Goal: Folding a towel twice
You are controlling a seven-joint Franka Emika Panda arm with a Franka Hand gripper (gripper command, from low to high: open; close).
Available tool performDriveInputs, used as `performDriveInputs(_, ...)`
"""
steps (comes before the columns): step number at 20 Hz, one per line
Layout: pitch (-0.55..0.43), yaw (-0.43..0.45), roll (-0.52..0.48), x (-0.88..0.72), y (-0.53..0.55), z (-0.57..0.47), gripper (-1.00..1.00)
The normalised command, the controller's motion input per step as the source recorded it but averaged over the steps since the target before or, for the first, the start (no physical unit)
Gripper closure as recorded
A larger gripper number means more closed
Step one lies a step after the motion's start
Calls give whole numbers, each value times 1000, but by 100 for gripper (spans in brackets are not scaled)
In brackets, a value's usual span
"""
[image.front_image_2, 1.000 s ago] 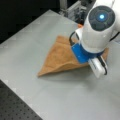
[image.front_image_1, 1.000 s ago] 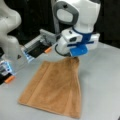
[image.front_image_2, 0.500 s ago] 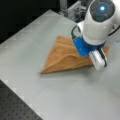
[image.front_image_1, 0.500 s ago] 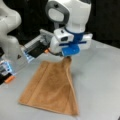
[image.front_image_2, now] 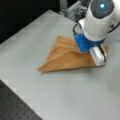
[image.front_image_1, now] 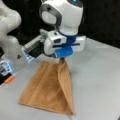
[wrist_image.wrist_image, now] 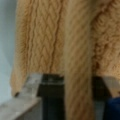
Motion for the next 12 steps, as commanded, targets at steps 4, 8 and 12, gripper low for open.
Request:
performDriveInputs(4,-278,-17,214,-610,-71,-115,100)
performDriveInputs(8,-257,19,205,-518,-74,-110,100)
performDriveInputs(12,-211,73,212,-482,-118,-125,100)
